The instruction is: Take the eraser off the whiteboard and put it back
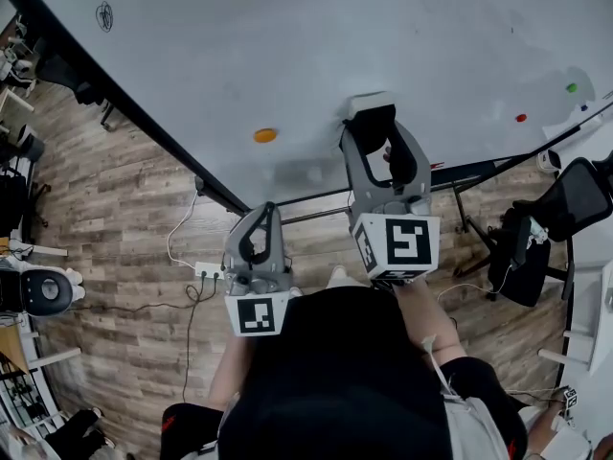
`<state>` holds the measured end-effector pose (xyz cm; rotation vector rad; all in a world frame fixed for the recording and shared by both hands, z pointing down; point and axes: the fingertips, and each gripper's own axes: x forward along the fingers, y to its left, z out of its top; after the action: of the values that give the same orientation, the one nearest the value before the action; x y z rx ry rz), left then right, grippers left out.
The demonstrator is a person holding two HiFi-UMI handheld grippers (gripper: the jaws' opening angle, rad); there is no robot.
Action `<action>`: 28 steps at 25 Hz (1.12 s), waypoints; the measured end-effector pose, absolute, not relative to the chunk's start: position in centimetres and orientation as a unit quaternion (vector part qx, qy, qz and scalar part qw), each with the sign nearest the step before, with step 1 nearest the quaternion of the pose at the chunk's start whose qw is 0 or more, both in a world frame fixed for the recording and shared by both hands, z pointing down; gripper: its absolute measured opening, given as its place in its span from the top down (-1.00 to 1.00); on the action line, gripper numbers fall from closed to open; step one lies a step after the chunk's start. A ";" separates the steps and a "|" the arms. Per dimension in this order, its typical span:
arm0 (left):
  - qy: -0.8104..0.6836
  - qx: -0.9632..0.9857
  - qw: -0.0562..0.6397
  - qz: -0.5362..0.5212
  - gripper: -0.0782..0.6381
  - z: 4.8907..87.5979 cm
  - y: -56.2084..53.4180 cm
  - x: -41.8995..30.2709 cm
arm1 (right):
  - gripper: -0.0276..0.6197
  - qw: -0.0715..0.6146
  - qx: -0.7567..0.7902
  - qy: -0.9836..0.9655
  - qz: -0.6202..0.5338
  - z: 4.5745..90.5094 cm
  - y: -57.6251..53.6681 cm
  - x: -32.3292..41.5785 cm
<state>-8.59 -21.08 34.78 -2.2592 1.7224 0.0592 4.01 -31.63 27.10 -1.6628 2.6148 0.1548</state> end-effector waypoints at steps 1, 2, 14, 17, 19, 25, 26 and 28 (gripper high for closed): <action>0.600 -0.786 0.149 0.020 0.78 34.8 -21.1 -8.6 | 0.21 0.020 -0.537 0.842 0.049 27.1 -31.7 4.0; 0.600 -0.786 0.148 0.021 0.78 34.9 -21.2 -8.7 | 0.21 0.020 -0.538 0.842 0.049 27.2 -31.8 3.9; 0.601 -0.786 0.145 0.024 0.78 35.1 -21.3 -9.0 | 0.19 0.023 -0.556 0.829 0.060 27.1 -31.8 3.7; 0.604 -0.784 0.144 0.023 0.78 35.2 -21.2 -9.4 | 0.19 0.024 -0.562 0.825 0.063 27.2 -31.8 3.7; 0.606 -0.782 0.144 0.025 0.78 35.2 -21.1 -9.6 | 0.18 0.022 -0.564 0.823 0.065 27.2 -31.9 3.7; 0.607 -0.781 0.144 0.031 0.78 34.9 -20.6 -9.7 | 0.18 0.022 -0.556 0.829 0.059 27.1 -31.7 3.6; 0.607 -0.781 0.144 0.032 0.78 34.9 -20.5 -9.7 | 0.18 0.023 -0.552 0.831 0.057 27.0 -31.7 3.5; 0.605 -0.783 0.143 0.030 0.78 34.9 -20.3 -9.7 | 0.17 0.025 -0.548 0.835 0.053 26.9 -31.5 3.5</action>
<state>-9.65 -20.26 34.93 -2.2571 1.7447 0.0867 3.52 -31.51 26.94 -1.6934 2.5804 0.1647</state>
